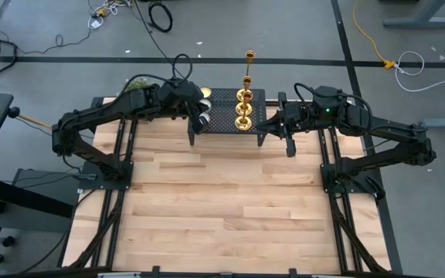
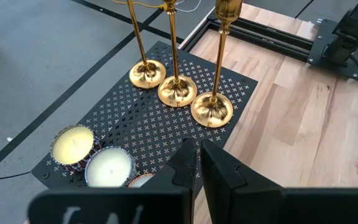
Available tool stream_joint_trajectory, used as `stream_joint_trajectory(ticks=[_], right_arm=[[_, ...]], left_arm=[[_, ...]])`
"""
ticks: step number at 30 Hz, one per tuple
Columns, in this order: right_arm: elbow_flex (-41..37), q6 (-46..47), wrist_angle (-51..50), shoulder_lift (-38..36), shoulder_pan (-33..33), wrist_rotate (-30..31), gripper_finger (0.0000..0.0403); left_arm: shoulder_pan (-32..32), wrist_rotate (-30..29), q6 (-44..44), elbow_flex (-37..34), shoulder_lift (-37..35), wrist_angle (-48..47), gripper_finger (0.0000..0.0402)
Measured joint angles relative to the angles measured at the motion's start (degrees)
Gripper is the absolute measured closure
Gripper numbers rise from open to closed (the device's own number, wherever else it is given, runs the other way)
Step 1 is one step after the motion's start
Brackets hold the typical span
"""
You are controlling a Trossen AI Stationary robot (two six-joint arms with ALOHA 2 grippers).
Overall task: Pick & Place candle stick holders
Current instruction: Return to Home Position
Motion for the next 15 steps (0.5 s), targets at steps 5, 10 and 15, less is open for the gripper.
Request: stream_joint_trajectory(ticks=[5,10,15], right_arm=[[0.0,0.0,0.0,0.0,0.0,0.0,0.0389],[0.0,0.4,0.0,0.0,0.0,0.0,0.0389],[-2.5,0.4,3.5,0.3,0.0,0.0,0.0389]], left_arm=[[0.0,0.0,0.0,0.0,0.0,0.0,0.0374],[0.0,0.0,0.0,0.0,0.0,0.0,0.0374],[0.0,0.0,0.0,0.0,0.0,0.0,0.0374]])
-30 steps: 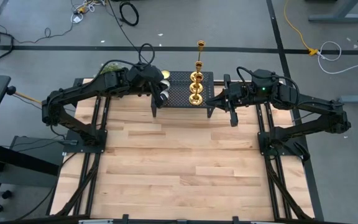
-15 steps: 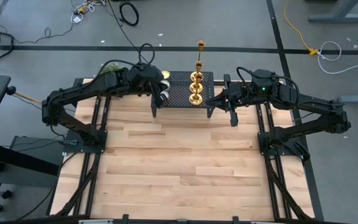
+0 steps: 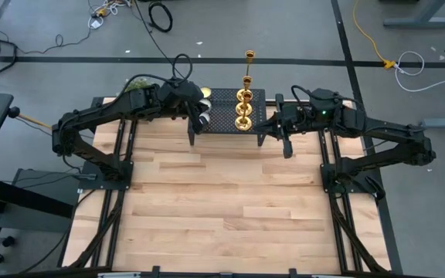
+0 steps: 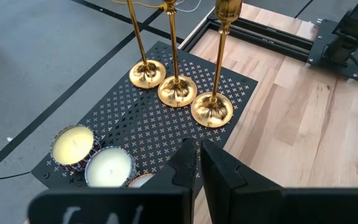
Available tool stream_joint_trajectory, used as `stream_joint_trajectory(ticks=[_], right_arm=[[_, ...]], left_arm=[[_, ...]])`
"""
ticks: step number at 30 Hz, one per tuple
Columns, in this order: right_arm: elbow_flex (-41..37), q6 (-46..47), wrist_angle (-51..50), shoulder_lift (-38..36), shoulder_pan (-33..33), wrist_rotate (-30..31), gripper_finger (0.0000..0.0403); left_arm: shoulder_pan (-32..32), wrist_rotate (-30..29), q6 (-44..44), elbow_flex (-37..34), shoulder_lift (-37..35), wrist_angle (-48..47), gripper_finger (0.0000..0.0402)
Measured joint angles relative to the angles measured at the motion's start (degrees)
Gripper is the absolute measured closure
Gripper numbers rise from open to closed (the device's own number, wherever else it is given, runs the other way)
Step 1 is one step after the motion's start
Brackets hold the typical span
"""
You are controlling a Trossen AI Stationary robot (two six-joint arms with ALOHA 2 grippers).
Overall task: Pick & Place candle stick holders
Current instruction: Return to Home Position
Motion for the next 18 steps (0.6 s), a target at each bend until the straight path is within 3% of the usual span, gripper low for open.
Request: stream_joint_trajectory(ticks=[8,18], right_arm=[[-11.9,0.0,11.6,-2.9,1.0,0.0,0.0389],[-26.7,-3.0,14.6,-12.5,4.8,0.0,0.0389]], left_arm=[[0.0,0.0,0.0,0.0,0.0,0.0,0.0374],[0.0,0.0,0.0,0.0,0.0,0.0,0.0374]])
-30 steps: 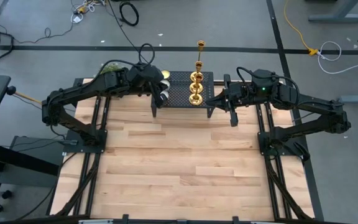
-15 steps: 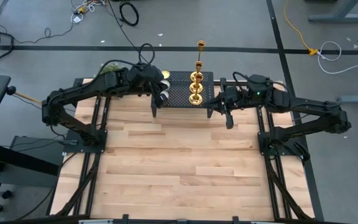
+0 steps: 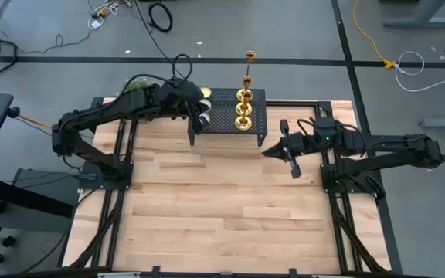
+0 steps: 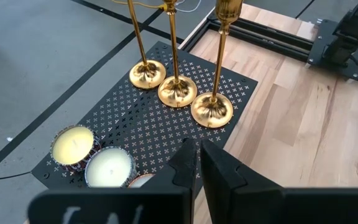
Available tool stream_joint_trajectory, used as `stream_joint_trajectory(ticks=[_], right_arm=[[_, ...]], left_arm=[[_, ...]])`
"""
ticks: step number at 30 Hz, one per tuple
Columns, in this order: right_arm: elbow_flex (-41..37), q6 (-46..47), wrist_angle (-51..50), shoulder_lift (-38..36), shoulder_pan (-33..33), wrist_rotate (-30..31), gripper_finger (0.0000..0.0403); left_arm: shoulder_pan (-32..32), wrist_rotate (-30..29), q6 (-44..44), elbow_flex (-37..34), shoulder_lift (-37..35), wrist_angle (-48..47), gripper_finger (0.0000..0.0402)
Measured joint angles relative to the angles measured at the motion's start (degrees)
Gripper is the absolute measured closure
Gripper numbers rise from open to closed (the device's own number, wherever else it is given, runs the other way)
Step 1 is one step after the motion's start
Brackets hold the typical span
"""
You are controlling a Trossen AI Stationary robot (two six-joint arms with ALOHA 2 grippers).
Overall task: Pick & Place candle stick holders
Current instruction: Return to Home Position
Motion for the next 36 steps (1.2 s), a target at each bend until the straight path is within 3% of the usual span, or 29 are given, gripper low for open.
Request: stream_joint_trajectory(ticks=[8,12,18,36], right_arm=[[-12.0,-0.6,0.4,-10.4,1.8,0.2,0.0389],[-18.5,-5.8,0.3,-15.6,2.7,6.6,0.0389],[-25.5,-4.2,0.4,-21.7,5.1,13.5,0.0389],[-37.7,-6.1,1.4,-38.8,9.7,12.9,0.0389]], left_arm=[[0.0,0.0,0.0,0.0,0.0,0.0,0.0374],[0.0,0.0,0.0,0.0,0.0,0.0,0.0374],[0.0,0.2,0.0,0.0,0.0,0.0,0.0374],[0.0,0.2,0.0,0.0,0.0,0.0,0.0374]])
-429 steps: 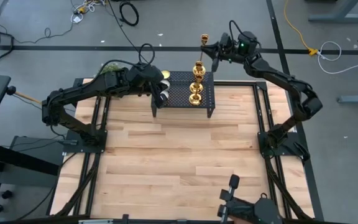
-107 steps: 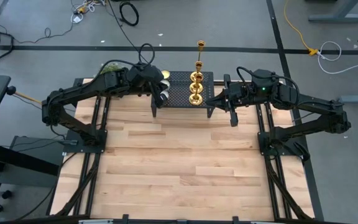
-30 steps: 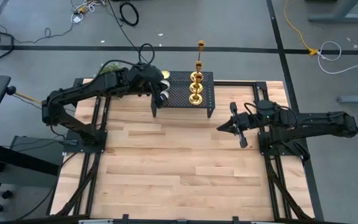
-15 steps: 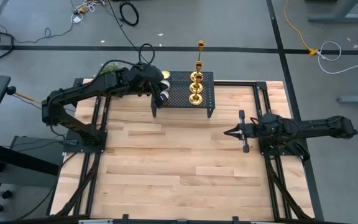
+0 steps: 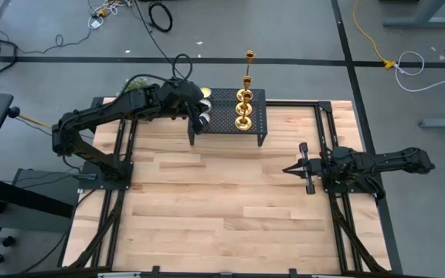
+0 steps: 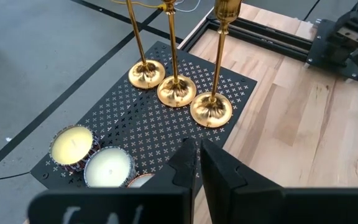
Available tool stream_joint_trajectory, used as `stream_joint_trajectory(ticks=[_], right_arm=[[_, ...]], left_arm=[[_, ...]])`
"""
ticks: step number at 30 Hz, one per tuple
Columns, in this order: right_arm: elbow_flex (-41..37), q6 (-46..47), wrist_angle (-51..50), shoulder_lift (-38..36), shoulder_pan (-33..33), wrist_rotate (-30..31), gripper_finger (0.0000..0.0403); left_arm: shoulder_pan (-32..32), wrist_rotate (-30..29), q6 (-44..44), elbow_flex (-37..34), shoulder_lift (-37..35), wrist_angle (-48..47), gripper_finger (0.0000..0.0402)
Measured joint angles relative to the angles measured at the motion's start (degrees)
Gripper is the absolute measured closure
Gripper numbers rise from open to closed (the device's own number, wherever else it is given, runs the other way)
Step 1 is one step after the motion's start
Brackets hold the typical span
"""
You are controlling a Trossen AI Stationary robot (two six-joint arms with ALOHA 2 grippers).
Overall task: Pick & Place candle stick holders
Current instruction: Return to Home Position
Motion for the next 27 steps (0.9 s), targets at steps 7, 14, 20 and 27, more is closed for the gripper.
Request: stream_joint_trajectory(ticks=[7,14,20,27], right_arm=[[-3.3,0.0,-0.4,-5.2,0.0,-1.1,0.0389],[-3.3,0.0,-0.4,-8.5,0.0,-1.9,0.0389],[-3.3,0.0,-0.4,-11.0,0.0,-0.9,0.0389],[-3.2,0.0,-0.4,-12.2,0.0,-0.9,0.0389]], left_arm=[[0.0,0.0,0.0,0.0,0.0,0.0,0.0374],[0.0,0.0,0.0,0.0,0.0,0.0,0.0374],[0.0,0.0,0.0,0.0,0.0,0.0,0.0374],[0.0,0.0,0.0,0.0,0.0,0.0,0.0374]])
